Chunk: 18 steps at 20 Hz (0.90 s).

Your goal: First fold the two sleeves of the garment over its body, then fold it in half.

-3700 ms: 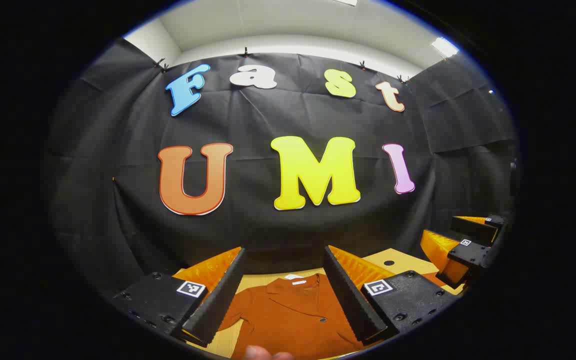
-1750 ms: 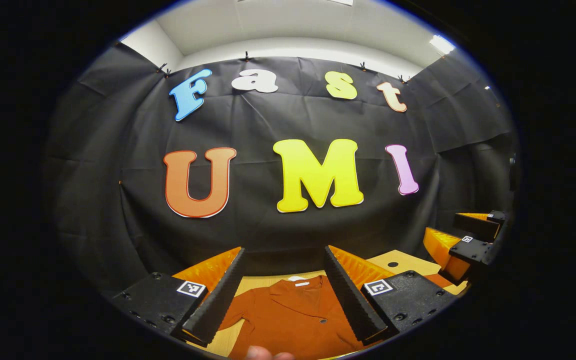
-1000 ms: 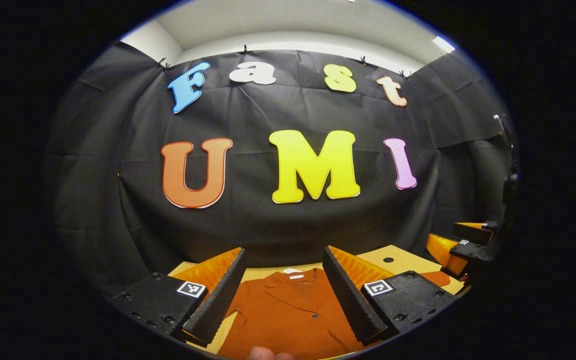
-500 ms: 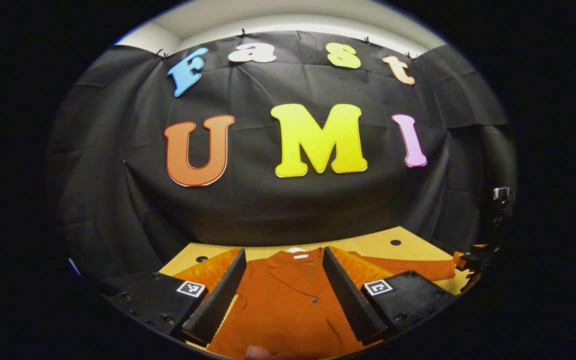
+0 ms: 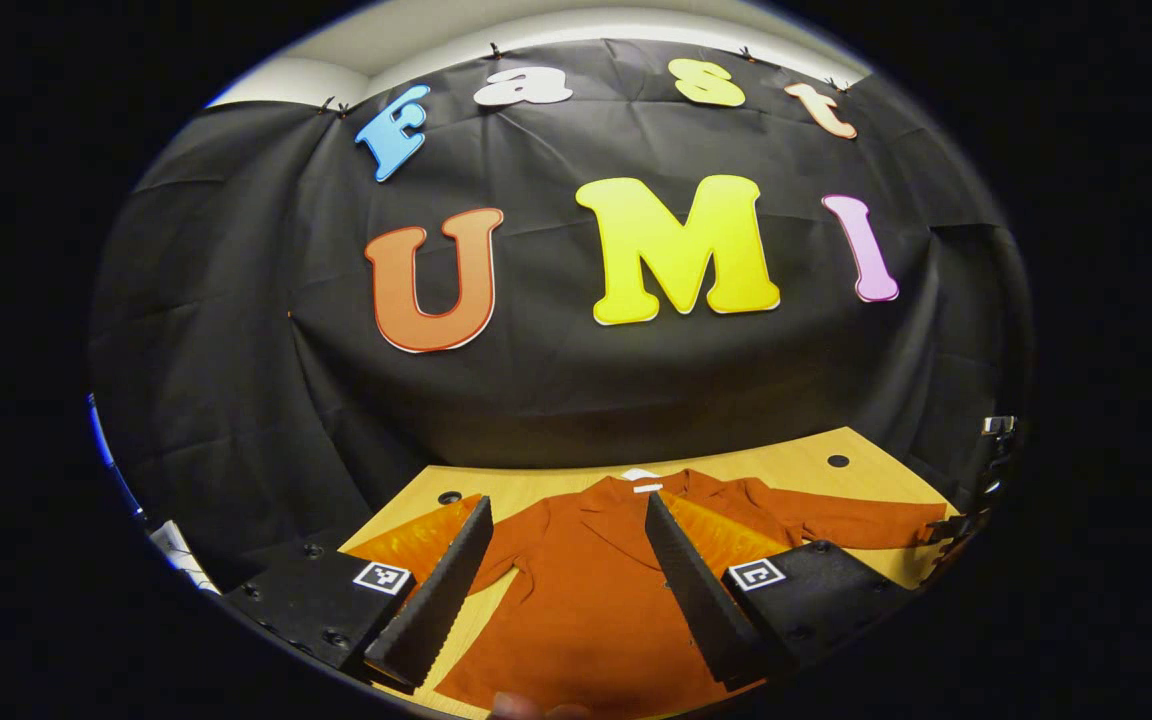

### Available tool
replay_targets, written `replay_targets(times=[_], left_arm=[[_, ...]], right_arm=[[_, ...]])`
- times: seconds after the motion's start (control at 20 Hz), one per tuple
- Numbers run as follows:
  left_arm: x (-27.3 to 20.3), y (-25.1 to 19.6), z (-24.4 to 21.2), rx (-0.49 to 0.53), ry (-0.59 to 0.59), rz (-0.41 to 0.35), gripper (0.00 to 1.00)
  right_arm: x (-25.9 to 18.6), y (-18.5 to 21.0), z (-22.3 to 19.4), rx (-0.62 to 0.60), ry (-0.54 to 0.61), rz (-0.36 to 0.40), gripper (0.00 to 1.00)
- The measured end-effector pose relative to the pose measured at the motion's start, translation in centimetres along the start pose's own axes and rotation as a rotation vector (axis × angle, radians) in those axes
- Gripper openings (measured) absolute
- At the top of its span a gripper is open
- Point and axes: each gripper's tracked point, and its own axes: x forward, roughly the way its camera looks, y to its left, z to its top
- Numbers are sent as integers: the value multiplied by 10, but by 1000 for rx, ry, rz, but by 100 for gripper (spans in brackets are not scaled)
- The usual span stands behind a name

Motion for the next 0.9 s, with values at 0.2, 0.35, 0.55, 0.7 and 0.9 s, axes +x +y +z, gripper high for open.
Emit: replay_targets(times=[0.2,0.35,0.55,0.7,0.9], left_arm=[[3,10,-7,-5,12,7,99],[5,20,-15,-11,35,13,99],[8,34,-15,-11,34,14,99],[7,45,-20,-13,35,15,99],[9,67,-21,-21,21,27,99]], right_arm=[[3,-2,0,17,-24,20,97],[4,-5,-5,51,-44,43,49],[5,-3,3,85,-44,27,15],[5,0,3,90,-8,9,2],[-23,24,46,45,-80,55,2]])
